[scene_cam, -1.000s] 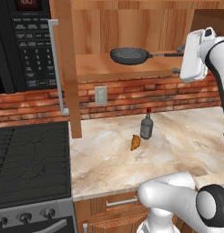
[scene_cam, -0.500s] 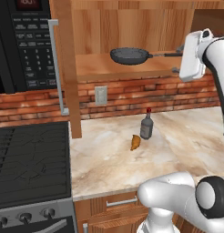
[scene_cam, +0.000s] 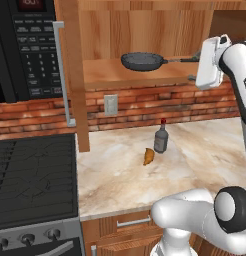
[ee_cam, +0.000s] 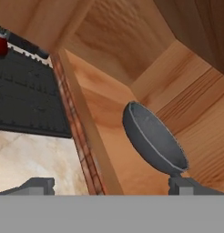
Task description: Pick the pan from the cabinet and place it on the stove. Then turn on the stove burner for the pan.
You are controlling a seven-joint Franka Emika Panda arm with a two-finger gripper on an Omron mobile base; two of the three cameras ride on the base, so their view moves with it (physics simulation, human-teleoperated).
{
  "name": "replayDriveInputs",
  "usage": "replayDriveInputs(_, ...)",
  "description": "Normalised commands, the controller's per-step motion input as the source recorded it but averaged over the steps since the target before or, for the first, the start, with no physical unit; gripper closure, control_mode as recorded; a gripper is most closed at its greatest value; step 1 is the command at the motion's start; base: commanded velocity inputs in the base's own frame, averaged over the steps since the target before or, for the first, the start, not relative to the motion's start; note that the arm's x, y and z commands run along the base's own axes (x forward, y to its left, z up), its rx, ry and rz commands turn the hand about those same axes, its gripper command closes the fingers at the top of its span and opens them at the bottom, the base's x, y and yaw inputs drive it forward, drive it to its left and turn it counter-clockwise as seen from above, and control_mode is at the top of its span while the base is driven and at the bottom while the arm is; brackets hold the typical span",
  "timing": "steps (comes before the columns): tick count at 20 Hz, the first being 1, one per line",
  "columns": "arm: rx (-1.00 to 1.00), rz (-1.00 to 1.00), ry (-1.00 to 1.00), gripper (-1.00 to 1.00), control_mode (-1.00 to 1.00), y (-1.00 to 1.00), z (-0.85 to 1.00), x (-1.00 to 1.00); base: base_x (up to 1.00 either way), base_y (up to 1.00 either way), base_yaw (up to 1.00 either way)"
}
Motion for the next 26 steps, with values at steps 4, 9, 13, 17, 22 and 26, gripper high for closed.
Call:
replayDriveInputs(4, 0.0, 0.0, 0.0, -1.0, -1.0, -0.07, -0.04, 0.25, 0.0, 0.0, 0.0)
replayDriveInputs(9, 0.0, 0.0, 0.0, -1.0, -1.0, -0.07, -0.03, 0.23, 0.0, 0.0, 0.0)
replayDriveInputs(13, 0.0, 0.0, 0.0, -1.0, -1.0, -0.05, -0.05, 0.23, 0.0, 0.0, 0.0)
replayDriveInputs(17, 0.0, 0.0, 0.0, -1.0, -1.0, -0.03, -0.06, 0.23, 0.0, 0.0, 0.0)
replayDriveInputs(22, 0.0, 0.0, 0.0, -1.0, -1.0, -0.01, -0.07, 0.23, 0.0, 0.0, 0.0)
replayDriveInputs(26, 0.0, 0.0, 0.0, -1.0, -1.0, -0.01, -0.06, 0.26, 0.0, 0.0, 0.0)
